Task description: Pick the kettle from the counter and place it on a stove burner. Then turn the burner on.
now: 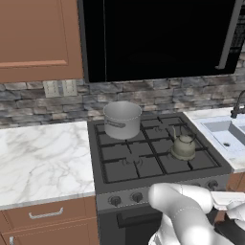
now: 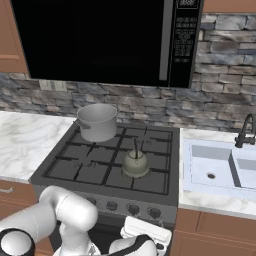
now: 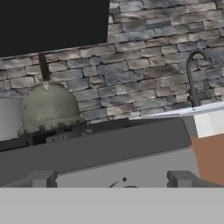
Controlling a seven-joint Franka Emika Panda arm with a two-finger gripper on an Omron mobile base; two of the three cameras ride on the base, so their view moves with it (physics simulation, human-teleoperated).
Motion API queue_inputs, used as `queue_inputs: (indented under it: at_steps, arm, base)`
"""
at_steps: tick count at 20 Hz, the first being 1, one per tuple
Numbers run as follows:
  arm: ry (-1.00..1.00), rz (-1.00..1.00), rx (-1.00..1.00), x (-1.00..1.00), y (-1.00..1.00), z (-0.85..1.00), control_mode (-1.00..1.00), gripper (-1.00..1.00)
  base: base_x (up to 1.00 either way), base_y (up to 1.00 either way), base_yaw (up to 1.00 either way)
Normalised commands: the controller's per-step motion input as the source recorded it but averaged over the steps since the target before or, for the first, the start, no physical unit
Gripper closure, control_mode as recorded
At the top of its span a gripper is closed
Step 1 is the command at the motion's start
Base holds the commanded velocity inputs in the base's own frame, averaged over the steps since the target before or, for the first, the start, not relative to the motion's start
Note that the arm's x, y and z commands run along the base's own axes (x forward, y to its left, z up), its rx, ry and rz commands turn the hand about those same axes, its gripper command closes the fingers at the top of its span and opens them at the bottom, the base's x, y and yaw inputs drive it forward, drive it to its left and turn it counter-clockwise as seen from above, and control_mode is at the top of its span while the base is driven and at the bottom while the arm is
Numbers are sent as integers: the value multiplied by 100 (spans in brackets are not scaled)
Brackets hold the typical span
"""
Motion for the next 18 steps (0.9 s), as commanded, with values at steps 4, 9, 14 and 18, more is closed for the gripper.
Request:
queue_inputs:
  at_steps: [4,9,14,18]
  arm:
    - [0,0,0,7,0,-6,-100,-100]
    - [0,0,0,6,0,-11,-100,-100]
    - [1,0,0,4,0,-15,-100,-100]
    - [2,0,0,2,-5,-15,-100,-100]
  base:
    - [0,0,0]
    - [0,0,0]
    - [0,0,0]
    - [0,0,0]
